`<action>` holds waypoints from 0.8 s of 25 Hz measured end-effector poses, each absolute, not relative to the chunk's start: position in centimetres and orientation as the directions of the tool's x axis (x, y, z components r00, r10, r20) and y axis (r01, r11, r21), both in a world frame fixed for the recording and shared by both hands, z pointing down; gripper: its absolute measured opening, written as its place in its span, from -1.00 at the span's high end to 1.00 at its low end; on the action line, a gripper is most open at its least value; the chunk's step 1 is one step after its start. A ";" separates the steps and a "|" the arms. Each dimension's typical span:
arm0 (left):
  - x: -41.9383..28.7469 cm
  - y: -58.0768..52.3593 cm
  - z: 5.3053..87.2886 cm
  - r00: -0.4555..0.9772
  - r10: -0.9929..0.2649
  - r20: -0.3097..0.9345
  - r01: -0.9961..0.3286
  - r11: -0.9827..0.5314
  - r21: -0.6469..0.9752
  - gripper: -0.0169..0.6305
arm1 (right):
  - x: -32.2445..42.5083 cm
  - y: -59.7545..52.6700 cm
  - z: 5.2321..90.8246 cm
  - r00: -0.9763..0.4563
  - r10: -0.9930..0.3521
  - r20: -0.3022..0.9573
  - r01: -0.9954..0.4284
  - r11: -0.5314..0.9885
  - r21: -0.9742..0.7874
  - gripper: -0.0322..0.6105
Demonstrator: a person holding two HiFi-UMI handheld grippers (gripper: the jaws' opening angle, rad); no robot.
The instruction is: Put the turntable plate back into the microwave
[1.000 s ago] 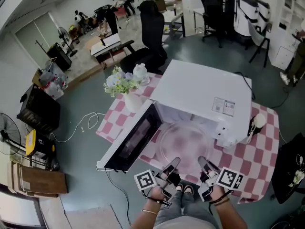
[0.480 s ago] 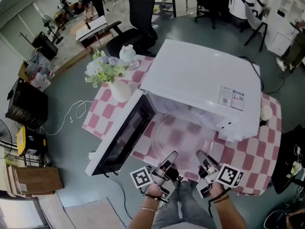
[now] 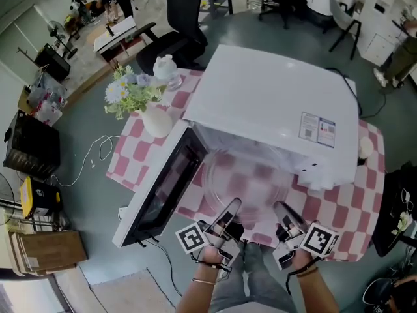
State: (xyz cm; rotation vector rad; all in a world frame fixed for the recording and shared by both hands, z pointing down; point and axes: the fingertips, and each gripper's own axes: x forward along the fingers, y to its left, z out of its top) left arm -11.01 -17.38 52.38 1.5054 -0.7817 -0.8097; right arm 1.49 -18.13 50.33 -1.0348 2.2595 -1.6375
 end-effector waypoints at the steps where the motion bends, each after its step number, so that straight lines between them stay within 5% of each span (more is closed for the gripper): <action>1: -11.1 -17.5 52.4 0.528 -0.847 -0.054 -0.022 -0.077 0.997 0.83 | 1.6 -18.0 50.1 -0.745 -0.616 0.256 -0.437 0.161 -0.885 0.61; 17: -11.1 -19.6 51.6 0.496 -0.865 -0.071 -0.017 -0.091 0.996 0.83 | 7.4 -14.8 52.4 -0.563 -0.659 0.498 -0.737 0.128 -0.664 0.66; 20: -10.9 -20.0 51.5 0.494 -0.866 -0.073 -0.019 -0.095 0.995 0.83 | 7.7 -14.1 52.7 -0.514 -0.666 0.540 -0.801 0.148 -0.580 0.83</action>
